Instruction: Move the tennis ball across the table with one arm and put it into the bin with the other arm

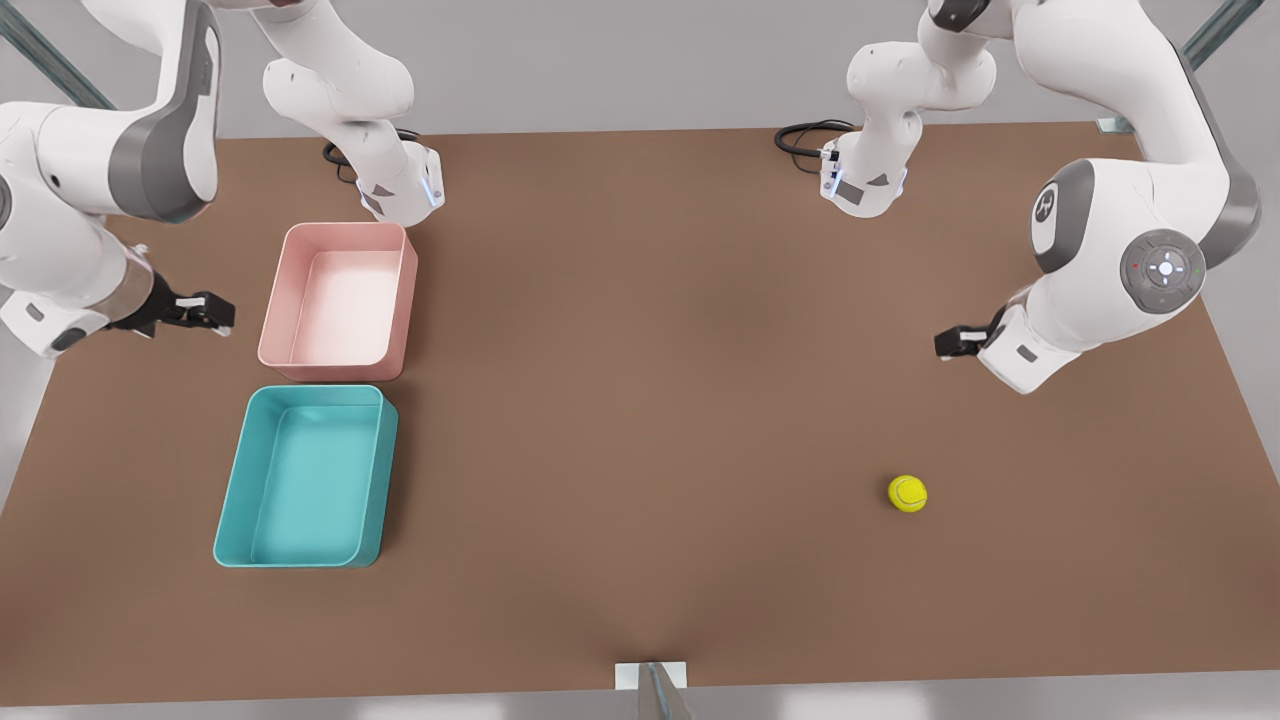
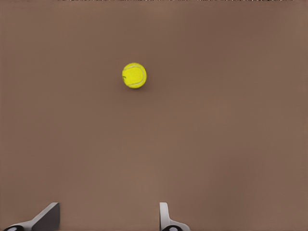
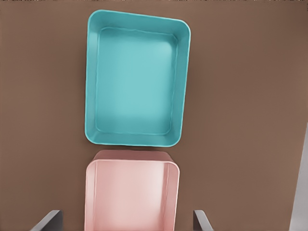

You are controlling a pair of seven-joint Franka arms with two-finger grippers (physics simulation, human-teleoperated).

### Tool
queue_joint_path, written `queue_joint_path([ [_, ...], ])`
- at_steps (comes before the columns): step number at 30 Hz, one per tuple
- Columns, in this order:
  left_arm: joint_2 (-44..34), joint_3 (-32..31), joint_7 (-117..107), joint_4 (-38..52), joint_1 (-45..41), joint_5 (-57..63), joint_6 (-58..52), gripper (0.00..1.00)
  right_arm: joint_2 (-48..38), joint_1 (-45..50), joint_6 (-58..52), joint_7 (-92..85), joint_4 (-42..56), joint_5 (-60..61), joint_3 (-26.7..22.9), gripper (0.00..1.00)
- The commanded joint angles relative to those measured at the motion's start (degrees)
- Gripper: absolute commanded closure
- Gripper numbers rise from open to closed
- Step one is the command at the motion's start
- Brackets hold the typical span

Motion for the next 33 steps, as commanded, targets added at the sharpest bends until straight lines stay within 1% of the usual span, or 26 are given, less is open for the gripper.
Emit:
queue_joint_path([
  [1, 0.0, 0.0, -2.3, 0.0, 0.0, 0.0, 1.2, 0.0, -0.3, 0.7, 1.9, -3.1, -0.2, 0.6, 0.0, 0.0],
  [3, 0.6, 0.0, -2.1, 0.0, 0.1, 0.2, 1.5, 0.0, -0.1, 0.7, 1.8, -2.5, -0.2, 0.6, 0.0, 0.0],
  [4, 2.8, 0.3, -0.2, 0.1, 0.9, 0.4, 5.0, 0.0, 0.7, 0.8, 1.8, -3.2, -0.1, 1.0, -0.2, 0.0],
  [5, 6.5, 0.3, 11.8, 0.8, 2.2, 0.5, 9.3, 0.0, 2.9, 1.1, 0.9, -3.2, 0.1, 1.1, -0.3, 0.0],
  [6, 11.2, 0.3, 31.4, 2.5, 3.6, 0.5, 13.2, 0.01, 4.5, 1.1, 1.2, -3.2, 0.7, 1.1, -0.3, 0.0],
  [7, 15.5, 0.3, 35.6, 4.3, 5.3, 0.3, 18.4, 0.29, 4.6, 1.3, 1.3, -3.2, 0.7, 1.1, -0.3, 0.0],
  [8, 17.7, 0.3, 36.2, 4.3, 5.6, 0.4, 22.3, 0.61, 5.3, 1.1, 1.5, -3.2, 0.6, 1.4, -0.3, 0.0],
  [9, 20.1, 0.3, 46.4, 4.3, 5.7, 1.6, 28.8, 0.79, 6.1, 1.0, 1.9, -3.2, 0.7, 2.0, -0.3, 0.0],
  [11, 24.7, 0.3, 69.2, 3.9, 7.9, 2.1, 35.8, 0.79, 7.0, 0.8, 2.6, -3.2, 1.5, 2.3, -0.3, 0.0],
  [12, 26.2, 0.3, 82.5, 3.9, 8.3, 2.2, 37.2, 0.79, 7.0, 1.1, 2.8, -3.2, 1.6, 2.7, -0.3, 0.0],
  [13, 27.3, 0.3, 96.2, 3.9, 8.6, 6.3, 39.1, 0.79, 7.1, 0.9, 3.3, -3.2, 1.2, 3.2, -0.3, 0.0],
  [14, 27.4, 0.3, 99.2, 3.9, 8.9, 7.2, 39.4, 0.79, 7.1, 0.8, 3.9, -3.2, 1.2, 3.3, -0.4, 0.0],
  [15, 27.3, 0.2, 99.1, 3.9, 8.5, 7.8, 39.4, 0.79, 7.1, 0.8, 3.9, -3.2, 1.1, 3.2, -0.5, 0.0],
  [17, 27.3, 0.0, 99.3, 3.3, 8.1, 16.4, 39.5, 0.79, 7.3, 0.8, 3.9, -3.3, 0.9, 3.3, -0.5, 0.0],
  [18, 27.3, -2.4, 100.8, 2.1, 8.1, 18.1, 39.5, 0.79, 7.3, 0.8, 3.9, -3.2, 0.8, 3.4, -0.5, 0.0],
  [19, 27.6, -2.6, 107.1, 2.1, 8.7, 17.4, 39.7, 0.79, 7.3, 0.8, 3.9, -3.3, 0.7, 3.5, -0.4, 0.0],
  [22, 28.9, -2.6, 114.8, 2.2, 9.6, 11.2, 38.8, 0.79, 7.1, 1.0, 5.1, -3.3, 0.0, 3.4, -0.4, 0.0],
  [24, 29.4, -2.5, 120.2, 2.1, 9.8, 12.7, 36.7, 0.79, 7.2, 1.1, 5.8, -3.3, 0.0, 3.4, -0.4, 0.0],
  [25, 29.8, -2.5, 119.3, 2.1, 9.8, 13.1, 35.7, 0.79, 7.2, 1.1, 5.9, -3.3, 0.0, 3.4, -0.4, 0.0],
  [26, 29.8, -2.5, 114.9, 1.9, 9.8, 16.5, 35.7, 0.79, 7.2, 1.0, 6.0, -3.3, 0.0, 3.4, -0.4, 0.0],
  [28, 29.8, -2.5, 111.0, 0.1, 9.6, 17.3, 36.3, 0.79, 7.2, 0.9, 6.4, -3.3, 0.0, 3.4, -0.4, 0.0],
  [31, 29.8, -2.3, 105.8, -4.6, 9.9, 17.4, 40.9, 0.79, 7.2, 1.3, 6.7, -3.4, -0.1, 2.4, -0.4, 0.0],
  [33, 29.8, -2.3, 103.6, -5.2, 9.4, 18.9, 41.1, 0.79, 7.0, 1.4, 6.8, -3.4, -0.9, 2.4, -0.3, 0.0],
])
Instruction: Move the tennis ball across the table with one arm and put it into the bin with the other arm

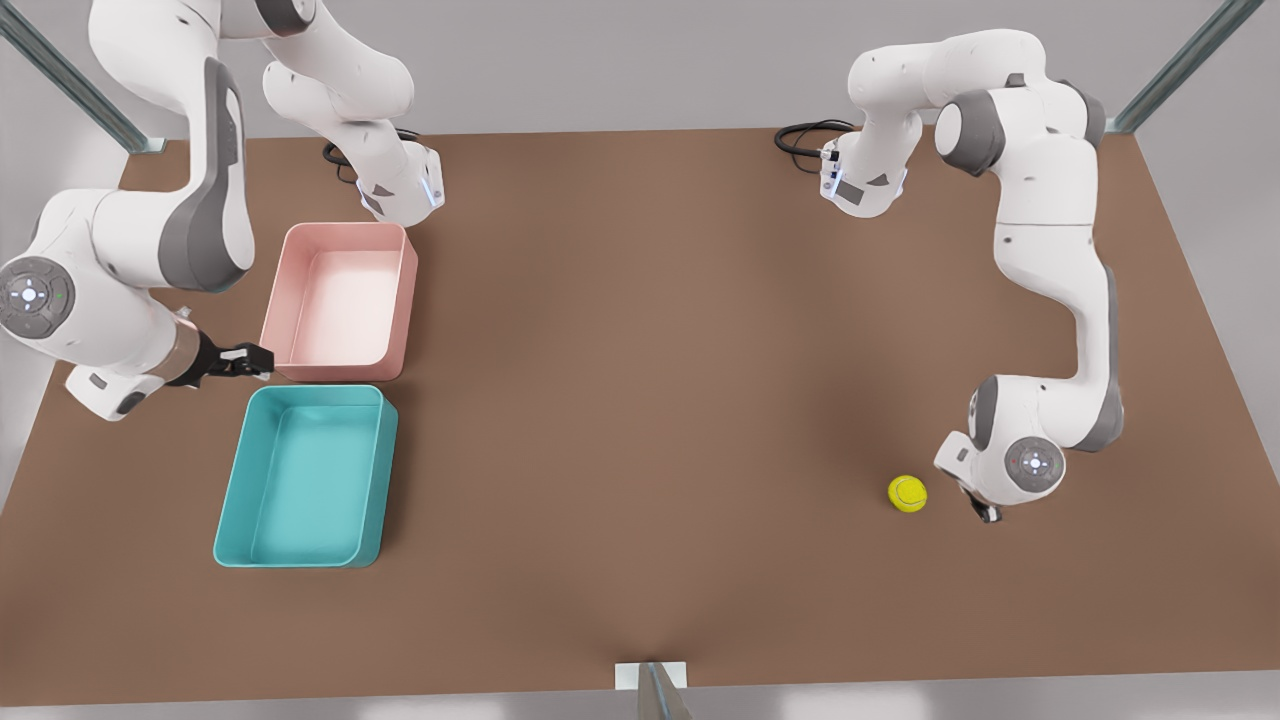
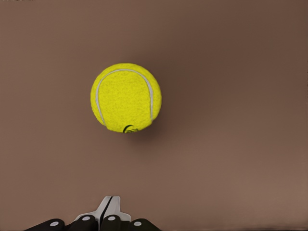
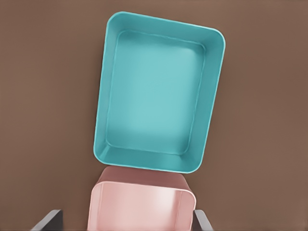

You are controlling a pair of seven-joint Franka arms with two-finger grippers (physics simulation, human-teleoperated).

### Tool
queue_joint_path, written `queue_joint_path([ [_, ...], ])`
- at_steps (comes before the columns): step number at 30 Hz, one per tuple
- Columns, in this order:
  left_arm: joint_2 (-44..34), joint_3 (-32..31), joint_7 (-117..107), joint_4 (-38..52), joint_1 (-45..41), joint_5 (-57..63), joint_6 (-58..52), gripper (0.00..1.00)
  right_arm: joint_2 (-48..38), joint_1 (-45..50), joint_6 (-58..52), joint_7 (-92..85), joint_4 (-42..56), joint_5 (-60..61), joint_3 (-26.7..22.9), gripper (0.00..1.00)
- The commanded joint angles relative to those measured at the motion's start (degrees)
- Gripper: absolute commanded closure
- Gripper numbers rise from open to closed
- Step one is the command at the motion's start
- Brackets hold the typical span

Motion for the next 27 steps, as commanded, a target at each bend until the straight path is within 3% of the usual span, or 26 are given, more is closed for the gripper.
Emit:
queue_joint_path([
  [1, -0.1, 0.0, 22.9, -0.6, -0.1, 1.2, 2.5, 0.79, -0.1, 0.0, 1.3, -0.7, -0.1, -0.2, 0.0, 0.0],
  [27, 1.6, 0.1, 12.1, -3.1, -1.9, 1.6, 5.0, 0.79, 0.6, -0.8, 5.5, -3.1, 0.1, -0.1, -0.1, 0.0],
])
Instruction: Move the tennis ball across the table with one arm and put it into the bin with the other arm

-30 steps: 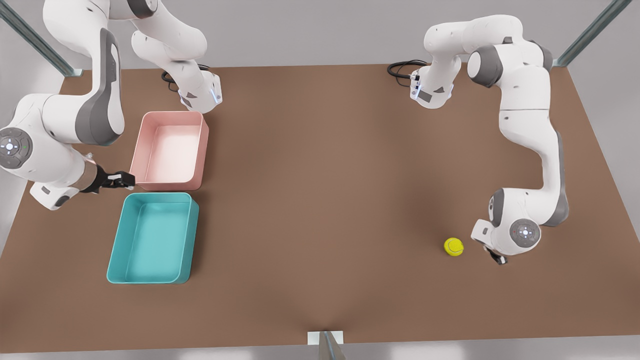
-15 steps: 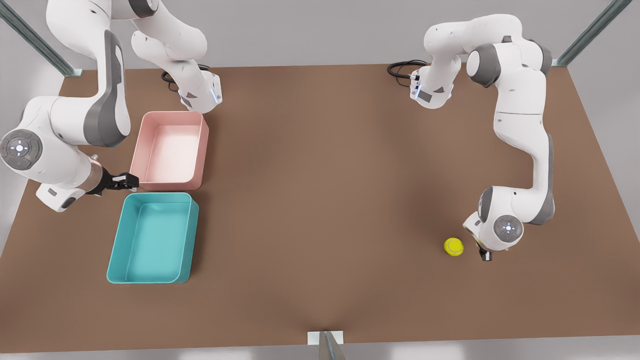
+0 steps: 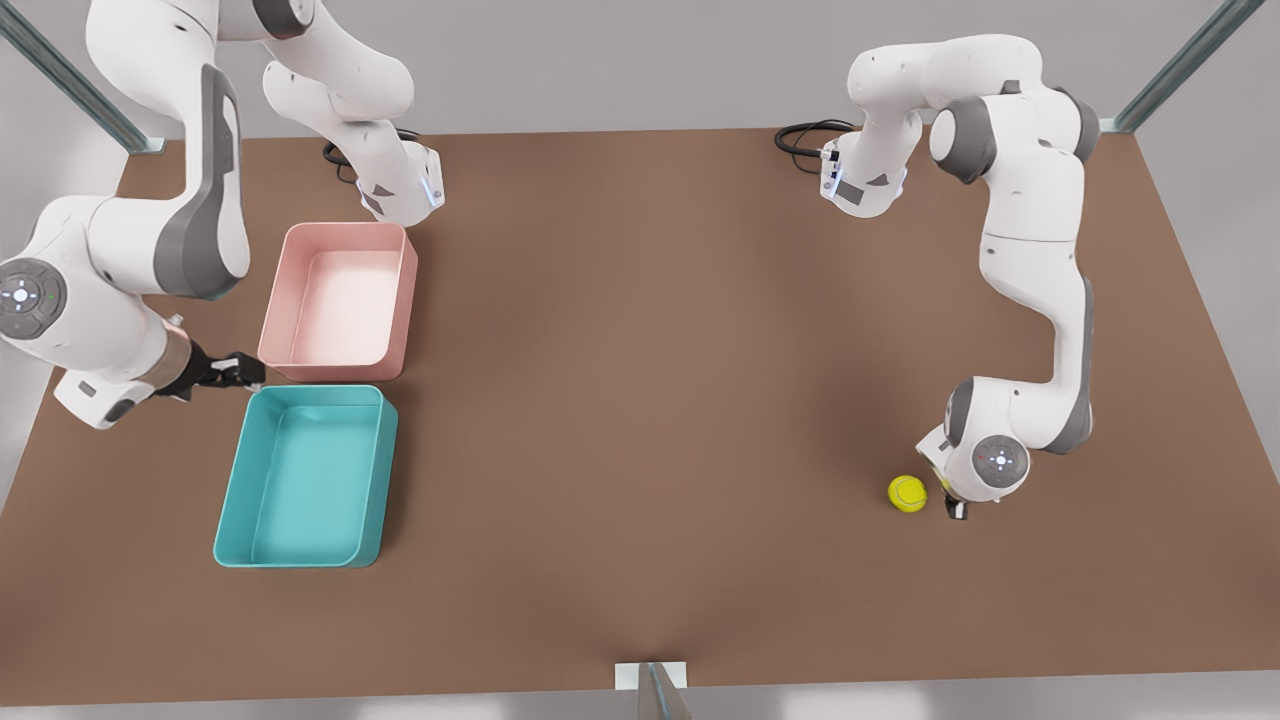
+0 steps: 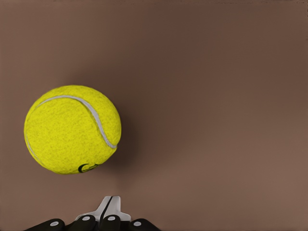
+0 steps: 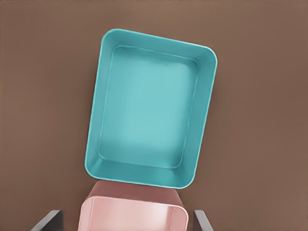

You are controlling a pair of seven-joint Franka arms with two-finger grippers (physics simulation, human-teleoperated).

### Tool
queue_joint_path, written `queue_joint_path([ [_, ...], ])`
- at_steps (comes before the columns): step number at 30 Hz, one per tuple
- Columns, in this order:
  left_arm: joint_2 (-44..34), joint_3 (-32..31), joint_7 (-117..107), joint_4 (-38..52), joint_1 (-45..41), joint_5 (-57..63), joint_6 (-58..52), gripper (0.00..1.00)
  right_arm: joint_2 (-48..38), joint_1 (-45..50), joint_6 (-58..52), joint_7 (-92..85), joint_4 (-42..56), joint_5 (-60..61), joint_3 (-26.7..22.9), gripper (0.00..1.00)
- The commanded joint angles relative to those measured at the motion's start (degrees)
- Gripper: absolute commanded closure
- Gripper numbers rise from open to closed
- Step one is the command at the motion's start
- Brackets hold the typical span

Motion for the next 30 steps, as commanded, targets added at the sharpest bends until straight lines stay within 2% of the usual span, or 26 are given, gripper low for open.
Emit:
queue_joint_path([
  [1, -0.1, 0.0, -3.1, 0.1, -1.6, 0.0, 0.1, 0.79, 0.0, -0.2, 1.7, -1.5, 0.2, 0.0, 0.0, 0.0],
  [4, 0.7, 0.0, -16.7, 0.2, -7.7, -1.9, 0.5, 0.79, 0.0, -0.2, 1.4, -1.6, 0.0, 0.1, 0.0, 0.0],
  [6, 0.2, 0.0, -36.4, 0.7, -16.5, -13.2, 3.1, 0.79, 0.0, -0.1, 1.4, -1.6, -0.3, 0.1, 0.0, 0.0],
  [8, -3.1, 0.0, -41.9, 0.5, -20.7, -20.9, 2.4, 0.79, 0.0, 0.1, 1.4, -1.6, -0.4, 0.1, 0.0, 0.0],
  [11, -3.8, 0.0, -43.7, 0.4, -19.4, -18.8, -2.4, 0.79, 0.0, 0.2, 1.4, -1.6, -0.4, 0.1, 0.1, 0.0],
  [12, -4.6, -0.1, -44.4, 1.6, -17.8, -17.1, -7.6, 0.79, 0.3, 0.2, 1.3, -1.5, -0.4, 0.3, 0.2, 0.0],
  [13, -6.5, -0.1, -56.0, 4.5, -16.5, -16.9, -14.5, 0.79, 0.5, 0.3, 1.3, -1.5, -0.3, 0.4, 0.3, 0.0],
  [14, -11.3, 0.0, -75.9, 7.3, -14.3, -13.3, -24.1, 0.18, 0.6, 0.6, 1.3, -1.5, -0.2, 0.6, 0.3, 0.0],
  [15, -17.8, -0.3, -73.3, 7.4, -11.2, -13.3, -34.7, 0.0, 1.3, 0.6, 1.3, -1.0, 0.3, 0.7, 0.3, 0.0],
  [17, -27.0, 7.4, -90.3, 7.3, -8.4, -26.0, -37.2, 0.0, 2.9, 1.4, 1.5, -0.6, 1.7, 2.8, 0.3, 0.0],
  [18, -29.6, 6.9, -92.9, 8.7, -10.0, -17.7, -44.8, 0.0, 5.2, 2.4, 1.7, -0.4, 3.5, 5.5, 0.3, 0.0],
  [19, -28.5, 7.2, -92.9, 11.1, -10.1, -17.9, -48.2, 0.0, 6.8, 4.4, 1.9, 0.5, 5.7, 6.5, 0.3, 0.0],
  [23, -29.1, 7.4, -94.0, 12.6, -10.1, -20.7, -47.4, 0.0, 13.3, 12.2, 4.8, 17.4, 9.8, 7.4, 0.3, 0.0],
  [30, -27.0, 7.3, -98.1, 12.7, -9.2, -22.7, -47.1, 0.0, 23.5, 13.7, 14.9, 22.8, 12.7, 9.0, 0.4, 0.0],
])
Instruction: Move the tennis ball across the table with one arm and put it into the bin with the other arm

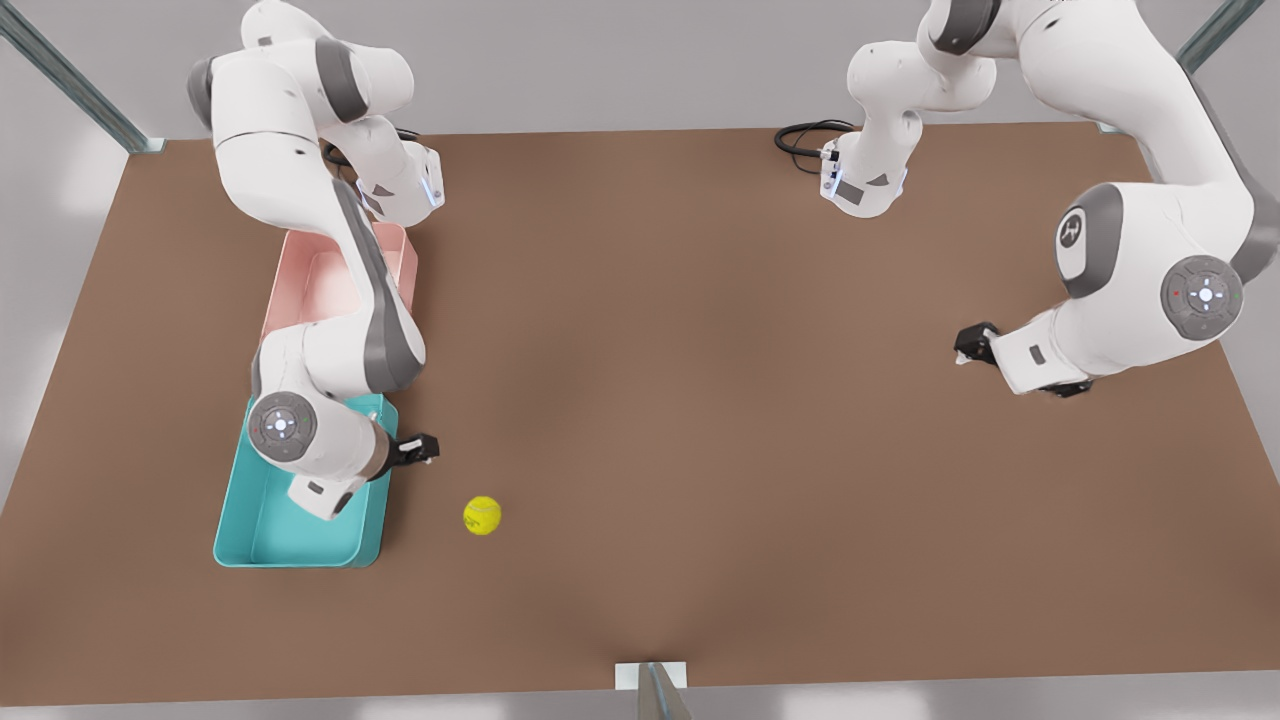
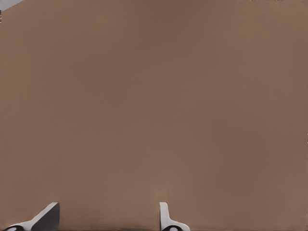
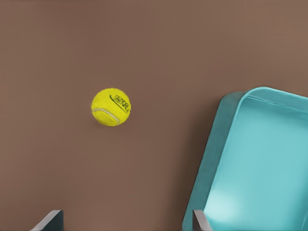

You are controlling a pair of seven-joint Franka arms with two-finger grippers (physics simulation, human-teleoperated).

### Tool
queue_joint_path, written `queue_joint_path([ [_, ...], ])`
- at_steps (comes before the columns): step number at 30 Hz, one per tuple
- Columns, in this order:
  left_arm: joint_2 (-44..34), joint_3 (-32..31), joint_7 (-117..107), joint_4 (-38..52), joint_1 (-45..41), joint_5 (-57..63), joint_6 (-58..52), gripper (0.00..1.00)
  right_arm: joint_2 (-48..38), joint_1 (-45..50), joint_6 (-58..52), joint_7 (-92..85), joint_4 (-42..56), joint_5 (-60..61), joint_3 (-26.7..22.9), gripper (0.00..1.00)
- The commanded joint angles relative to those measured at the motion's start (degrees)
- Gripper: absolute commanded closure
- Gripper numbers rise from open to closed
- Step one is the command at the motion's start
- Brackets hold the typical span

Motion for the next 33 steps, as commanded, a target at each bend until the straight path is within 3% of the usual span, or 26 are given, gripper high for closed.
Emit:
queue_joint_path([
  [1, 0.1, -0.1, -33.4, -0.1, 0.0, -0.8, -2.5, 0.0, 1.7, 0.0, 5.7, 14.4, 0.2, 1.3, -0.1, 0.0],
  [4, 0.1, -0.1, -33.4, -0.4, 0.1, -2.1, -1.2, 0.0, 4.9, -0.1, 9.3, 15.0, 0.3, 1.3, -0.2, 0.0],
  [8, 0.1, 0.0, -33.4, -0.4, 0.5, -2.1, -1.1, 0.0, 15.6, 0.0, 11.6, 22.1, 11.8, 1.8, -0.1, 0.0],
  [11, 0.1, 0.0, -33.4, -0.4, 0.5, -1.9, -1.1, 0.0, 18.6, 0.1, 16.1, 25.9, 12.7, 2.3, 1.5, 0.0],
  [33, 0.9, -0.1, -33.5, -0.6, 0.4, -2.0, -1.4, 0.0, 24.1, 3.2, 22.7, 29.0, 9.7, 2.4, 2.1, 0.0],
])
